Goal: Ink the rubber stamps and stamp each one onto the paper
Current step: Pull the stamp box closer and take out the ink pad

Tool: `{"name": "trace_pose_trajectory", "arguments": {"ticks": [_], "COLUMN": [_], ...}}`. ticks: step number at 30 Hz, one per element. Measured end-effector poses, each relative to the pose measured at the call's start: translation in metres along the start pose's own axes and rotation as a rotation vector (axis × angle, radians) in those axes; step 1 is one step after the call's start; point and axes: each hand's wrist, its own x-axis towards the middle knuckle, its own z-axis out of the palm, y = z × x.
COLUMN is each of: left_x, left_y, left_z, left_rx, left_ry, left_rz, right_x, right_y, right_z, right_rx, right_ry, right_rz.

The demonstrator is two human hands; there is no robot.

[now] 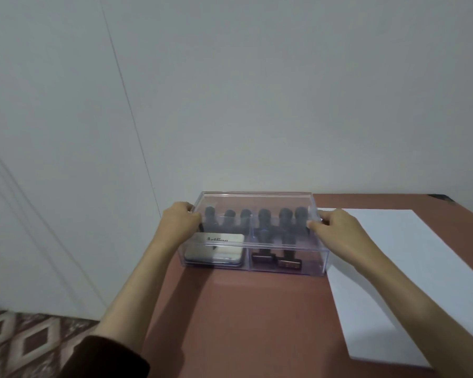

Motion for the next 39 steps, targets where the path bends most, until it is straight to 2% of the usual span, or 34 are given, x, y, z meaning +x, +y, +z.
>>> {"name": "trace_pose_trajectory", "arguments": {"ticks": [5,10,12,15,20,22,24,26,29,31,33,35,39], "left_x": [-0.004,-0.011,-0.014,-0.016,-0.021,-0.027,-0.03,-0.028,-0.022,-0.018,-0.014,-0.012,-0.007], "left_y": [0.003,0.017,0.026,0.038,0.03,0.024,0.017,0.007,-0.013,-0.026,-0.034,-0.04,-0.048], "left_z": [-0.009,-0.03,-0.043,-0.057,-0.063,-0.06,-0.057,-0.058,-0.063,-0.068,-0.07,-0.07,-0.064], "left_rx": [-0.171,-0.563,-0.734,-0.945,-1.347,-1.44,-1.52,-1.548,-1.555,-1.567,-1.567,-1.544,-1.512], "left_ry": [0.057,0.182,0.19,0.088,-0.28,-0.356,-0.389,-0.363,-0.241,-0.178,-0.127,-0.089,-0.065], "left_rz": [0.061,0.093,0.084,0.034,-0.206,-0.242,-0.25,-0.248,-0.259,-0.275,-0.285,-0.285,-0.299], "right_x": [0.0,0.003,0.005,0.009,0.009,0.007,0.007,0.008,0.007,0.006,0.005,0.006,0.012], "right_y": [-0.005,-0.019,-0.023,-0.024,-0.008,0.0,0.006,0.011,0.015,0.013,0.007,0.002,-0.001], "right_z": [-0.002,-0.022,-0.035,-0.048,-0.041,-0.036,-0.032,-0.03,-0.025,-0.021,-0.017,-0.011,-0.003], "right_rx": [0.044,0.505,0.612,0.571,0.386,0.334,0.345,0.292,0.279,0.307,0.227,0.124,-0.018], "right_ry": [0.116,0.212,0.263,0.377,0.525,0.532,0.482,0.389,0.061,-0.136,-0.247,-0.23,-0.057], "right_rz": [-0.031,-0.112,-0.202,-0.367,-0.607,-0.648,-0.58,-0.377,-0.009,0.123,0.167,0.138,0.068]}}
